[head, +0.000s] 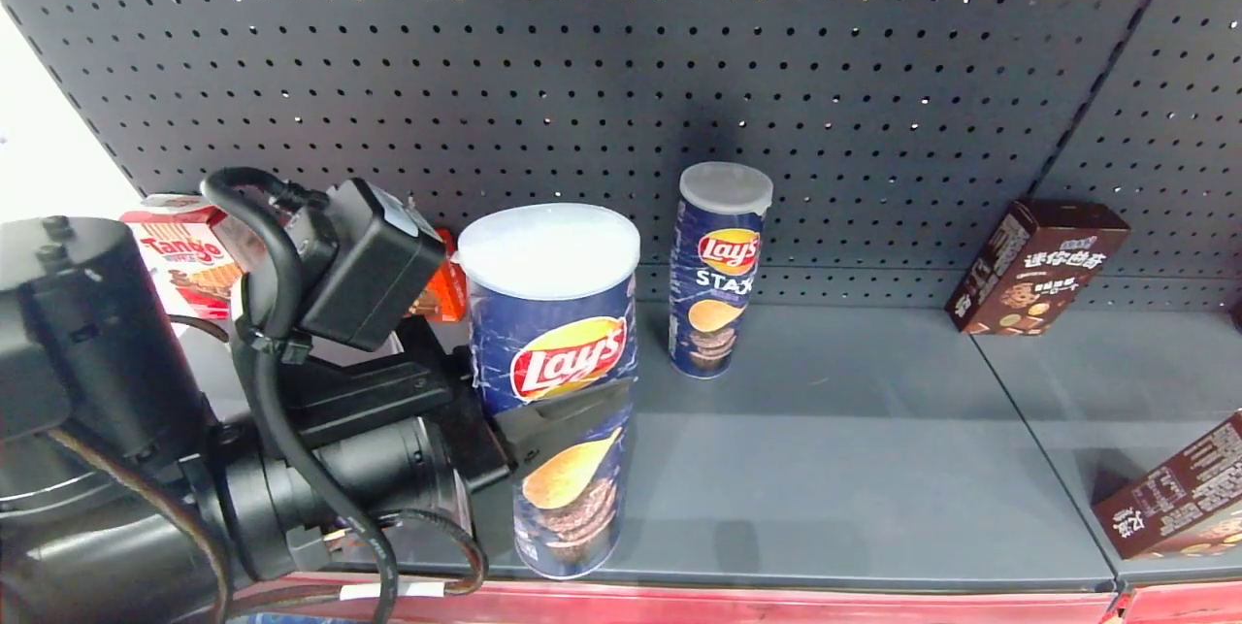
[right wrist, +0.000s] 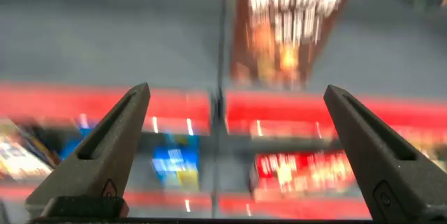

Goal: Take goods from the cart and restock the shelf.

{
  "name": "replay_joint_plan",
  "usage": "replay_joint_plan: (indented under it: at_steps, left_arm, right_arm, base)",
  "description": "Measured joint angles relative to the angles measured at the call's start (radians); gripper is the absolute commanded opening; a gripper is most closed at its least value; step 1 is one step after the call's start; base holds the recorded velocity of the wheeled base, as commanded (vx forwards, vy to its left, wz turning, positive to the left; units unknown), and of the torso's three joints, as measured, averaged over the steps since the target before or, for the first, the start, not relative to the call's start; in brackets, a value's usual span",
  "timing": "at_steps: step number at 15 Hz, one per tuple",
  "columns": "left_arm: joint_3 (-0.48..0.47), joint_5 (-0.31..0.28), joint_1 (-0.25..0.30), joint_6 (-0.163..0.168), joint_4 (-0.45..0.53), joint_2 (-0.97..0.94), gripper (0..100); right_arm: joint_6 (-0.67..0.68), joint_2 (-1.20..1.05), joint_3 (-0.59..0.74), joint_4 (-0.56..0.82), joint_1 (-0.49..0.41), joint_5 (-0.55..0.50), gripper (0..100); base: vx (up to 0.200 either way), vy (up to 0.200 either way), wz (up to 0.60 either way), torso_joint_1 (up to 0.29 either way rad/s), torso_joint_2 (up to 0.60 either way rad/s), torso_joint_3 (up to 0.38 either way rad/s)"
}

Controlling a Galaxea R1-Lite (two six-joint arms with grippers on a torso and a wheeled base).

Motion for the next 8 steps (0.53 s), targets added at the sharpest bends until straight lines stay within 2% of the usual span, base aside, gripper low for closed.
replay_joint_plan:
  at_steps: [4,8]
  left_arm:
    - [0.008,0.013,0.042,0.019,0.001,-0.017,0]
    - [0.006,0.066,0.047,0.02,-0.001,-0.013,0]
  right_arm:
    - [0.035,0.239,-0.251,0.003,0.065,0.077,100]
    - [0.019,0.592,-0.454,-0.098,0.263,0.158,100]
  base:
    - [0.0,0.0,0.0,0.0,0.0,0.0]
    - [0.0,0.0,0.0,0.0,0.0,0.0]
